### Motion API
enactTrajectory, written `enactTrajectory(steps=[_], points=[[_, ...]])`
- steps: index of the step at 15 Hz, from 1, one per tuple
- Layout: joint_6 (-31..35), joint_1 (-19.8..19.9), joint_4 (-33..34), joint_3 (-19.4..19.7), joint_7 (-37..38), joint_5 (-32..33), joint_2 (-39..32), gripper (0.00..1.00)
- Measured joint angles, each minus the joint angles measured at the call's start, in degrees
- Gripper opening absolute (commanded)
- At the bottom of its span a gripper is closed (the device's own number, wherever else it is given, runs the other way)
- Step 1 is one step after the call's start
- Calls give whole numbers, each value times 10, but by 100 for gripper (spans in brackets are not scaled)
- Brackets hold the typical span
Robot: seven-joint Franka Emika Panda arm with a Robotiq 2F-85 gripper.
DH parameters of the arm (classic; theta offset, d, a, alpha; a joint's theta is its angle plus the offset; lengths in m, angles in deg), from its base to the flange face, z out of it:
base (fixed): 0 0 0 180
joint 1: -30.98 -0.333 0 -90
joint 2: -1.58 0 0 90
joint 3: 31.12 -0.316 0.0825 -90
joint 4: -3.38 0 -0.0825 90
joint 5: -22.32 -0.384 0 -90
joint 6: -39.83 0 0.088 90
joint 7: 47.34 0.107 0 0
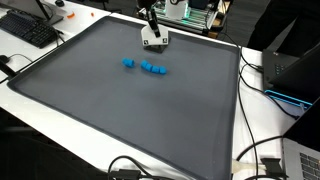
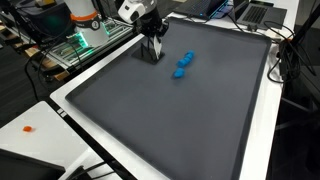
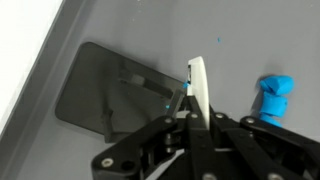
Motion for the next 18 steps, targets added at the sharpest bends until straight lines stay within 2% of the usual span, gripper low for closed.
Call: enactTrajectory(steps=[18], points=[[79,0,-30,-1,73,-42,-7,1]])
